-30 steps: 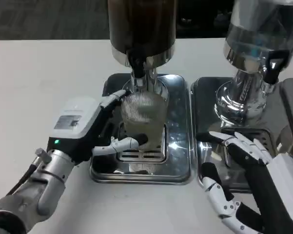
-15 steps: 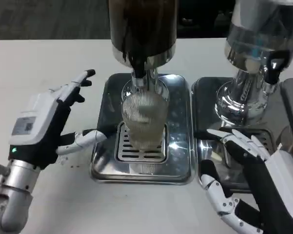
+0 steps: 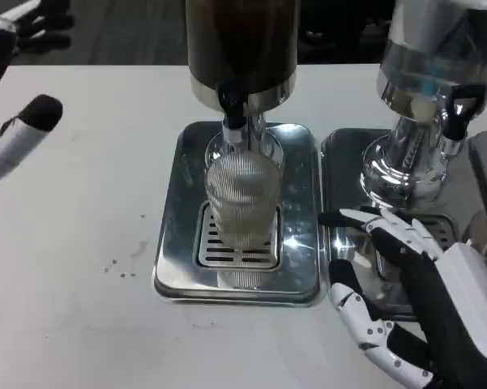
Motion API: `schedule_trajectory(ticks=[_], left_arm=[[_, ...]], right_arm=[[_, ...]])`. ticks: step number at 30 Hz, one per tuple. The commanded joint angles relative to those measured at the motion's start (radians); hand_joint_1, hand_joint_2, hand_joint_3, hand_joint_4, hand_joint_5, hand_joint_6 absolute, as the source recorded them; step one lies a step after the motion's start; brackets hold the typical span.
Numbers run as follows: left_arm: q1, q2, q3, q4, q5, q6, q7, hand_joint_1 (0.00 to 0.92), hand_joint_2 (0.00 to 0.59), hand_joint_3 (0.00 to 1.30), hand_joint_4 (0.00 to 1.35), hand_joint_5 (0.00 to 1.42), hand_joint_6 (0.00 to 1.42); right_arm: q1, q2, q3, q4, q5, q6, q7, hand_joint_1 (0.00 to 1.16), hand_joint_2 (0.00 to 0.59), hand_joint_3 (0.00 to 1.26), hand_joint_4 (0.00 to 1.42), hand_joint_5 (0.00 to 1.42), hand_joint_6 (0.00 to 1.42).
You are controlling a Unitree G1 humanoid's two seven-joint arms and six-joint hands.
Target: Grasp the cup under the faucet to collect the drink, then remove the cup.
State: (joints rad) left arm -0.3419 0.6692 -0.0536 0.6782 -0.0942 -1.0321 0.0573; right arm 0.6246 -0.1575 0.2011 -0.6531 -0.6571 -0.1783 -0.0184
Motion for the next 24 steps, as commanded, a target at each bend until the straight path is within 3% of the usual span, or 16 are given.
schedule_trajectory(ticks=[1,4,8,14,18,24], left_arm=[[-0.07,-0.018,0.035,-0.077,-0.263,0.114,-0.316,0.0,0.085,0.31,0.34,0.4,0.34],[-0.144,-0.029,0.073,-0.12,-0.45,0.304,-0.603,0.0,0.09,0.29,0.29,0.35,0.28],[-0.258,-0.04,0.119,-0.12,-0.615,0.634,-0.92,0.0,0.11,0.23,0.22,0.29,0.22],[-0.372,-0.054,0.175,-0.074,-0.661,0.98,-1.161,0.0,0.132,0.13,0.1,0.21,0.15],[-0.416,-0.072,0.203,-0.05,-0.638,1.076,-1.225,0.0,0.144,0.06,0.01,0.13,0.11],[-0.479,-0.122,0.197,0.009,-0.555,1.114,-1.275,0.0,0.148,0.04,0.0,0.09,0.05]], right_arm=[[-0.024,0.0,-0.007,0.027,0.02,-0.009,-0.014,0.36,0.508,0.33,0.25,0.15,0.05],[-0.035,0.004,-0.004,0.04,0.02,-0.012,-0.024,0.36,0.508,0.33,0.25,0.15,0.05],[-0.044,0.012,0.001,0.063,0.025,-0.014,-0.046,0.36,0.508,0.33,0.25,0.15,0.05],[-0.057,0.022,0.006,0.097,0.032,-0.023,-0.07,0.36,0.508,0.33,0.25,0.15,0.06],[-0.067,0.029,0.007,0.118,0.037,-0.028,-0.081,0.36,0.508,0.33,0.25,0.15,0.06],[-0.075,0.037,0.011,0.149,0.046,-0.037,-0.104,0.36,0.508,0.33,0.25,0.15,0.06]])
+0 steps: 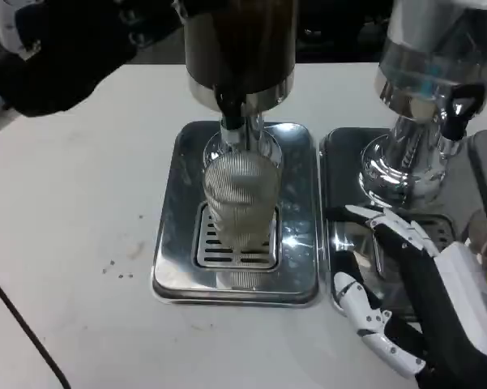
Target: Grasp the cup under the faucet to collect the drink, then remove the cup.
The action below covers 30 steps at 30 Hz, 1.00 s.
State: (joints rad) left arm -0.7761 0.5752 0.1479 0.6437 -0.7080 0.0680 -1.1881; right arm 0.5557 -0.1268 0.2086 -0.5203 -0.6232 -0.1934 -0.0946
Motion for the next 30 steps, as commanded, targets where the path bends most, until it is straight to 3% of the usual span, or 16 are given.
schedule_trajectory(ticks=[1,6,15,30], left_arm=[[-0.054,-0.037,-0.004,0.06,0.075,0.013,-0.036,0.0,0.145,0.03,0.0,0.08,0.04],[-0.075,-0.08,-0.015,0.127,0.149,0.0,-0.063,0.0,0.144,0.03,0.0,0.06,0.03],[-0.061,-0.131,-0.024,0.193,0.281,-0.121,-0.054,0.0,0.145,0.0,0.0,0.04,0.0],[-0.038,-0.137,-0.022,0.238,0.378,-0.23,-0.047,0.0,0.146,0.0,0.0,0.03,0.0]], right_arm=[[-0.006,0.008,0.005,0.02,0.011,-0.024,-0.033,0.36,0.508,0.33,0.25,0.15,0.06],[0.0,0.012,0.016,0.026,0.004,-0.029,-0.055,0.36,0.508,0.33,0.25,0.15,0.06],[-0.007,0.01,0.02,0.042,0.002,-0.035,-0.073,0.36,0.508,0.33,0.25,0.16,0.06],[0.004,0.01,0.022,0.038,0.005,-0.031,-0.077,0.36,0.51,0.34,0.25,0.16,0.06]])
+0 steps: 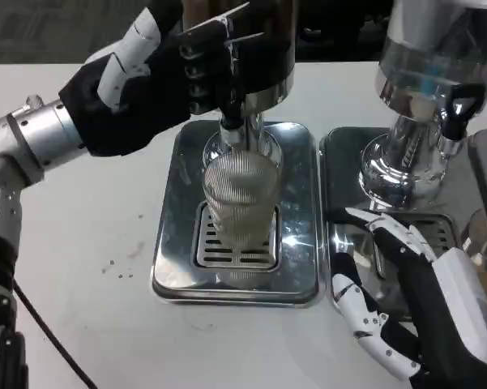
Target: Grasp the cup under the faucet to collect the drink, then remove the cup.
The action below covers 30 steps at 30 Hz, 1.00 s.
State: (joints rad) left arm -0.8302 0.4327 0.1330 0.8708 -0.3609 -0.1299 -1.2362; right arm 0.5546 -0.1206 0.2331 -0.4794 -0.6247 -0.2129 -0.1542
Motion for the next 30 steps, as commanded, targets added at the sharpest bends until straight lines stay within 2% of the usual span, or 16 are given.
schedule_trajectory(ticks=[1,9,30], left_arm=[[0.019,0.005,-0.007,0.012,0.037,-0.04,0.001,0.0,0.146,0.0,0.0,0.03,0.0],[0.036,0.01,-0.015,0.024,0.071,-0.099,0.009,0.0,0.144,0.0,0.0,0.04,0.0],[0.089,0.008,-0.068,0.032,0.183,-0.374,0.102,0.0,0.136,0.02,0.0,0.08,0.02]], right_arm=[[0.005,0.004,-0.003,-0.003,0.007,-0.012,-0.017,0.36,0.511,0.34,0.25,0.16,0.06],[0.002,0.001,-0.008,-0.005,0.017,-0.009,-0.01,0.35,0.515,0.34,0.25,0.16,0.06],[-0.009,-0.005,-0.024,-0.014,0.038,0.002,0.005,0.34,0.516,0.34,0.25,0.16,0.08]])
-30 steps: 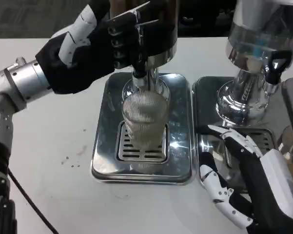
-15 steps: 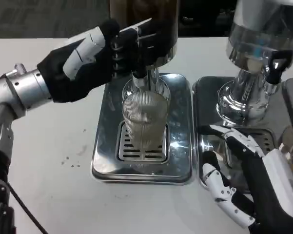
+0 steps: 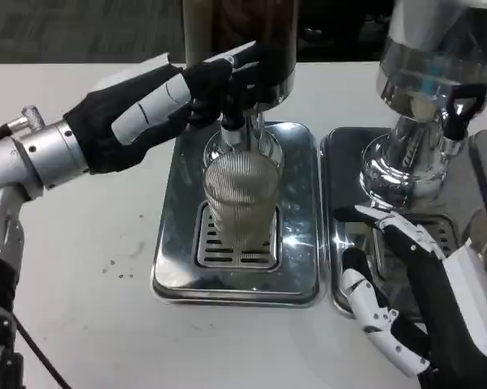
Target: Grasp the cup under the faucet to collect the drink, then remove the cup.
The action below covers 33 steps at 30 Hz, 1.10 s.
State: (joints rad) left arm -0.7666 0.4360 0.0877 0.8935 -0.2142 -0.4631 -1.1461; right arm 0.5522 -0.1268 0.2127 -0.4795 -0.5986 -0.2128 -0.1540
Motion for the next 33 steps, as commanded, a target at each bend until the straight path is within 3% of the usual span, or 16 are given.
schedule_trajectory(ticks=[1,24,33], left_arm=[[0.026,0.004,-0.024,0.01,0.037,-0.047,0.016,0.0,0.136,0.02,0.0,0.08,0.02],[0.061,0.011,-0.074,-0.007,0.081,-0.248,0.095,0.0,0.124,0.04,0.0,0.06,0.02],[0.083,0.026,-0.103,-0.026,0.11,-0.301,0.142,0.0,0.117,0.04,0.0,0.04,0.01]], right_arm=[[-0.007,0.001,-0.004,-0.015,0.013,0.002,0.006,0.34,0.516,0.34,0.25,0.16,0.08],[-0.022,0.0,-0.015,-0.017,0.03,0.008,0.02,0.34,0.516,0.34,0.25,0.16,0.08],[-0.048,-0.002,-0.026,-0.008,0.077,0.017,0.048,0.33,0.516,0.34,0.25,0.16,0.08]])
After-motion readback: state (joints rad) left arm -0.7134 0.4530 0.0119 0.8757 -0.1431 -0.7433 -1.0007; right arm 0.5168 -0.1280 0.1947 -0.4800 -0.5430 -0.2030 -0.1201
